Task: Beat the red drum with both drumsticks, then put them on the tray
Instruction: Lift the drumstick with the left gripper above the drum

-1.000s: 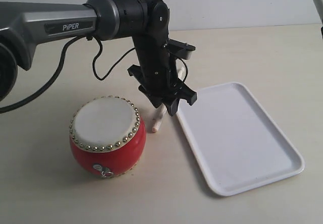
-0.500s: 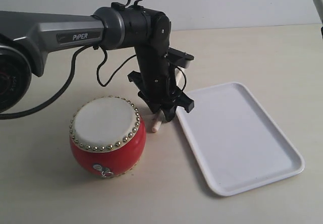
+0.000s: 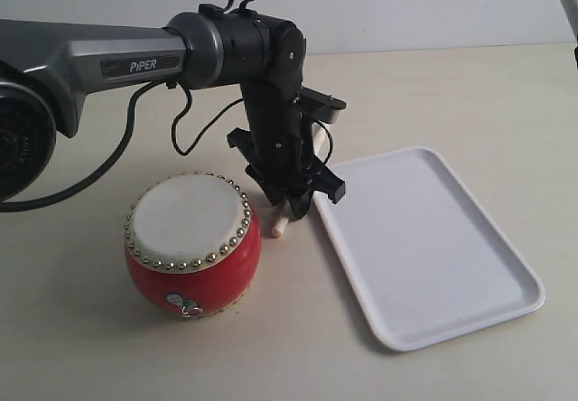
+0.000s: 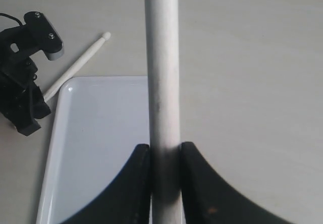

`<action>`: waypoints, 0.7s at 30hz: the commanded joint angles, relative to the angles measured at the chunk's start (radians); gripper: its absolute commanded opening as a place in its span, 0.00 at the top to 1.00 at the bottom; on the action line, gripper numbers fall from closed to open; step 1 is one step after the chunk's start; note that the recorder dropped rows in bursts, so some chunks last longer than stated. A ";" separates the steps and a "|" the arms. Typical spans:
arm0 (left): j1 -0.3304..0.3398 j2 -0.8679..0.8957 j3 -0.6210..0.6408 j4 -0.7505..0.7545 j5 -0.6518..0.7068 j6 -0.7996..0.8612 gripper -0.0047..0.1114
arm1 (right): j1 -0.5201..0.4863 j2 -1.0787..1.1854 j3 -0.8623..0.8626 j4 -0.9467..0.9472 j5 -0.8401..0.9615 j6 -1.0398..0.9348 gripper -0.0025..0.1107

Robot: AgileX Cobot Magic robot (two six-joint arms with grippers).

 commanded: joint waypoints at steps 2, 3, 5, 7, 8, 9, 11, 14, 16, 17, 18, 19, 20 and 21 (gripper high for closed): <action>-0.001 0.000 -0.003 0.003 0.025 -0.003 0.92 | -0.002 -0.009 0.003 0.003 -0.021 -0.009 0.98; -0.001 0.000 -0.003 0.003 0.023 -0.003 0.96 | -0.002 -0.009 0.003 0.003 -0.021 -0.009 0.98; -0.001 0.000 -0.003 0.008 0.018 -0.003 0.96 | -0.002 -0.009 0.003 0.003 -0.025 -0.009 0.98; -0.001 0.000 -0.017 0.036 0.021 -0.006 0.96 | -0.002 -0.009 0.003 0.003 -0.025 -0.009 0.98; -0.001 -0.002 -0.035 0.052 0.034 -0.009 0.96 | -0.002 -0.009 0.003 0.003 -0.025 -0.009 0.98; -0.001 -0.007 -0.043 0.062 0.041 -0.013 0.96 | -0.002 -0.009 0.003 0.003 -0.025 -0.009 0.98; -0.001 -0.028 -0.064 0.077 0.044 -0.027 0.96 | -0.002 -0.009 0.003 0.003 -0.025 -0.005 0.98; -0.001 -0.072 -0.093 0.085 0.045 -0.041 0.96 | -0.002 -0.009 0.003 0.003 -0.023 -0.001 0.98; -0.001 -0.114 -0.103 0.085 0.043 -0.058 0.96 | -0.002 -0.009 0.003 0.003 -0.011 -0.001 0.98; -0.001 -0.137 -0.105 0.088 0.041 -0.078 0.96 | -0.002 -0.009 0.003 0.003 -0.001 0.002 0.98; -0.001 -0.157 -0.105 0.088 0.041 -0.094 0.96 | -0.002 -0.009 0.003 0.001 0.010 0.014 0.98; -0.001 -0.184 -0.102 0.088 0.041 -0.111 0.96 | -0.002 -0.009 0.003 -0.005 0.026 0.027 0.98; -0.001 -0.212 -0.093 0.086 0.039 -0.113 0.96 | -0.002 -0.009 0.003 -0.005 0.043 0.027 0.98; -0.001 -0.242 -0.078 0.086 0.034 -0.113 0.96 | -0.002 -0.009 0.003 -0.005 0.062 0.027 0.98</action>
